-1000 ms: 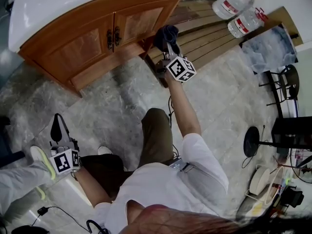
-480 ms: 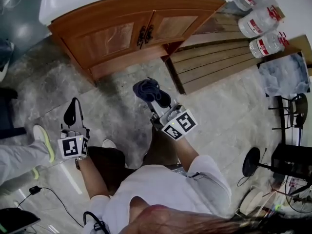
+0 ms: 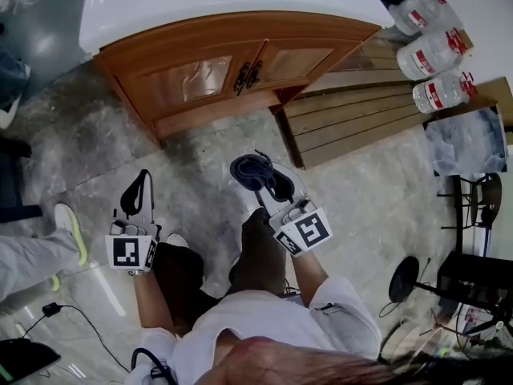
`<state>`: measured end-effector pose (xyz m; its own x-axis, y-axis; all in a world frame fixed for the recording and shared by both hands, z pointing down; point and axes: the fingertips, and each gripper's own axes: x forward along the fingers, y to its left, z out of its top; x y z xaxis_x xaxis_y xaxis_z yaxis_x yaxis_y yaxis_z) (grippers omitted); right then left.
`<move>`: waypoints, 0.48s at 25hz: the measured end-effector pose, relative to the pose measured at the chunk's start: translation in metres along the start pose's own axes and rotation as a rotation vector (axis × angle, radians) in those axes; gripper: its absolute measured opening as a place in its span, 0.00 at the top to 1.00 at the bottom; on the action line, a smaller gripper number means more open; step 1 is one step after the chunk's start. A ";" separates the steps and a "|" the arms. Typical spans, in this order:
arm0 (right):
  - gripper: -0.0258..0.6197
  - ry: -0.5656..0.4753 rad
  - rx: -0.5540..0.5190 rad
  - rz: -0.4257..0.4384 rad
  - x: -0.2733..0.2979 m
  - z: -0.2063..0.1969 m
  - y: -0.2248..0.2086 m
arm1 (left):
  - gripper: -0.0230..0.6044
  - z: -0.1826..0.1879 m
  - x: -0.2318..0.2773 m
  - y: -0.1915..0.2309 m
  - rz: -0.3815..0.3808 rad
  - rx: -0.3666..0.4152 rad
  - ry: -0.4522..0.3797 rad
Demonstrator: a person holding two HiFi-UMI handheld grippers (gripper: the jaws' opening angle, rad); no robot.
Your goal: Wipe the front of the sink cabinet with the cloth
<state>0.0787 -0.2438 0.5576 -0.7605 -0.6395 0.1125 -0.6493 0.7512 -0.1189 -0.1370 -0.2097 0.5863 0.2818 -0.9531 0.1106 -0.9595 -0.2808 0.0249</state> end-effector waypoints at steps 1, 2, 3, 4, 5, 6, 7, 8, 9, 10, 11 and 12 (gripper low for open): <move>0.82 0.001 0.007 -0.009 0.001 0.018 0.000 | 0.96 0.022 0.002 -0.005 -0.013 0.023 0.002; 0.82 -0.002 0.014 -0.015 -0.001 0.041 0.002 | 0.96 0.049 0.001 -0.010 -0.022 0.028 -0.003; 0.82 -0.007 0.021 -0.019 -0.005 0.067 0.006 | 0.95 0.077 -0.003 -0.016 -0.029 0.021 -0.009; 0.82 -0.012 0.026 -0.022 -0.012 0.097 0.012 | 0.95 0.106 -0.011 -0.021 -0.032 0.010 -0.010; 0.82 -0.019 0.030 -0.024 -0.019 0.130 0.020 | 0.95 0.134 -0.022 -0.024 -0.029 0.003 -0.004; 0.82 -0.025 0.031 -0.024 -0.026 0.165 0.028 | 0.96 0.162 -0.034 -0.025 -0.022 0.001 0.008; 0.82 -0.030 0.030 -0.020 -0.032 0.203 0.037 | 0.95 0.191 -0.047 -0.025 -0.013 0.004 0.025; 0.82 -0.032 0.028 -0.014 -0.039 0.242 0.046 | 0.95 0.221 -0.062 -0.026 -0.005 0.008 0.046; 0.82 -0.032 0.024 -0.009 -0.046 0.282 0.055 | 0.95 0.252 -0.076 -0.027 0.001 0.009 0.065; 0.82 -0.030 0.017 -0.005 -0.054 0.322 0.064 | 0.95 0.285 -0.090 -0.029 0.006 0.003 0.080; 0.82 -0.027 0.010 -0.003 -0.062 0.363 0.073 | 0.95 0.320 -0.103 -0.032 0.010 -0.005 0.091; 0.82 -0.024 0.002 -0.001 -0.070 0.403 0.081 | 0.96 0.356 -0.116 -0.035 0.014 -0.015 0.100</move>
